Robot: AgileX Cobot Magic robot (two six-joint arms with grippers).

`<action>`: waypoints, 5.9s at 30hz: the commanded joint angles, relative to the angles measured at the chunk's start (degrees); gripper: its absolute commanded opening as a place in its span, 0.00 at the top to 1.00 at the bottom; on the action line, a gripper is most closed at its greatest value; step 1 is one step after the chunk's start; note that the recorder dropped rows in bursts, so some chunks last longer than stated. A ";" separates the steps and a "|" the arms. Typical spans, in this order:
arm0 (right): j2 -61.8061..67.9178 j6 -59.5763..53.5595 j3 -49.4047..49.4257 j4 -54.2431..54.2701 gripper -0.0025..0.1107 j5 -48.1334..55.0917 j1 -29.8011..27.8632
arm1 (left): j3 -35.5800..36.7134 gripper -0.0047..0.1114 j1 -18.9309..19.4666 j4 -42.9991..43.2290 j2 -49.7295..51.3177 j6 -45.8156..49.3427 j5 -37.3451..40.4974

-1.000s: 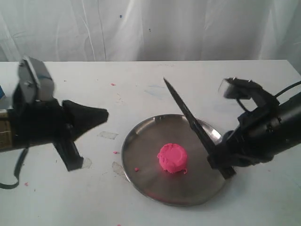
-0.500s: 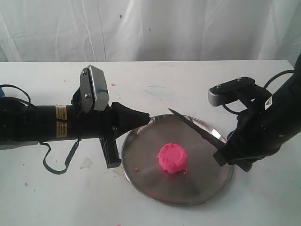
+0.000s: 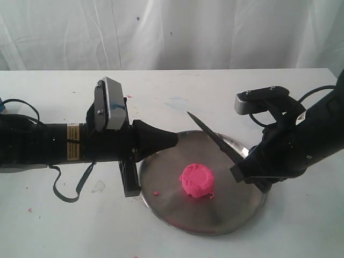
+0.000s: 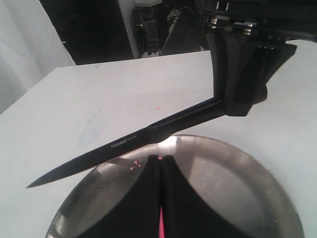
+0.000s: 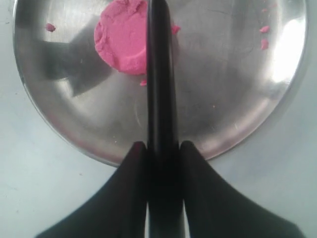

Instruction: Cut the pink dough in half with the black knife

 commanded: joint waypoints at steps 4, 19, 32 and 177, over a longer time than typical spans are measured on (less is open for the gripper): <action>-0.36 -2.98 0.25 0.55 0.98 4.04 0.02 | -0.26 0.96 -0.33 0.49 -0.30 -1.99 -1.01; 6.52 -5.49 0.02 4.26 0.98 5.98 0.02 | -0.31 0.96 -1.51 -6.35 5.50 -6.50 -1.01; 6.52 -5.76 0.02 1.67 0.98 4.74 0.02 | -5.73 0.96 -1.51 -7.65 10.48 -6.94 -1.01; 7.60 -1.64 6.81 -2.00 0.98 -4.42 5.88 | -24.24 0.96 -16.32 -53.49 14.84 36.09 50.52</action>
